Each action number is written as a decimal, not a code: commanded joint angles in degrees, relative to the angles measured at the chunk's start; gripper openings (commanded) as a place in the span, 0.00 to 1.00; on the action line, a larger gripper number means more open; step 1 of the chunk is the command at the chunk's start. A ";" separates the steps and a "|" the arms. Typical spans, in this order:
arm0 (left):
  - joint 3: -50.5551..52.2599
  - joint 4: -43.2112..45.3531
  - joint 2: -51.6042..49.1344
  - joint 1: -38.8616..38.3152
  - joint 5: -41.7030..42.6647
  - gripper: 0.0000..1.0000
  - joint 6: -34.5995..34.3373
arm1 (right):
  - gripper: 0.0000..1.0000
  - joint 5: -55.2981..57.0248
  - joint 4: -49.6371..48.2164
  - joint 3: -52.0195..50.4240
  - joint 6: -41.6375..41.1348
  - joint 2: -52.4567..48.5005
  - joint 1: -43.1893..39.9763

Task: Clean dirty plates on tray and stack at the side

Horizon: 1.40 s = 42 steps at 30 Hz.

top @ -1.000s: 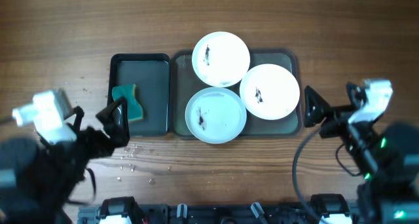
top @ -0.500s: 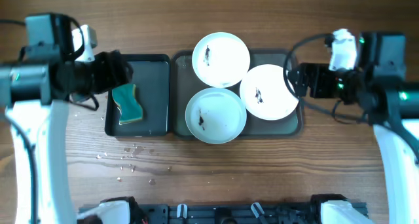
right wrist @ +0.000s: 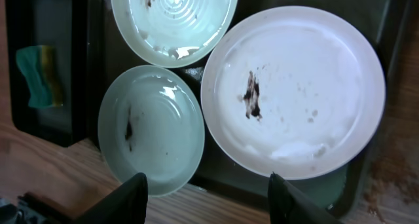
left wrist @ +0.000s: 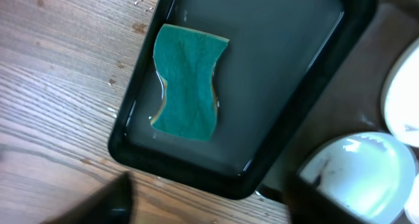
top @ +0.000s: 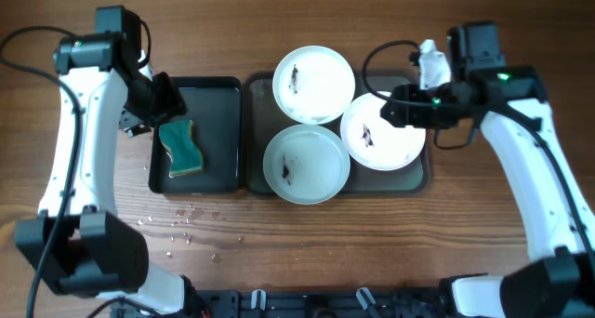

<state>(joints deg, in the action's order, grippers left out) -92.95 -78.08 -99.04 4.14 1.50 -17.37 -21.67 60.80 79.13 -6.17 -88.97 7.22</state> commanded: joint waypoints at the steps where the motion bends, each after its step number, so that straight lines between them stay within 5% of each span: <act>1: 0.39 0.26 -2.01 -0.17 -1.14 0.84 -1.11 | 0.62 1.77 -1.46 1.11 0.20 -3.48 1.88; 8: 4.28 1.68 -2.25 -0.17 -1.18 0.74 -0.83 | 0.64 1.75 -1.55 1.01 0.59 -6.82 3.10; 19: 18.47 17.05 -2.27 -0.17 -1.18 0.65 0.22 | 0.64 1.73 -0.90 1.01 -0.07 -7.19 3.10; 42: 30.71 33.70 -2.27 -0.17 -2.51 0.62 0.26 | 0.65 1.73 -0.57 1.01 -1.53 -7.19 3.10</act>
<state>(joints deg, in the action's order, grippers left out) -62.83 -45.04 -100.90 4.14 0.32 -17.89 -20.51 60.12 79.13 -6.87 -95.74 10.00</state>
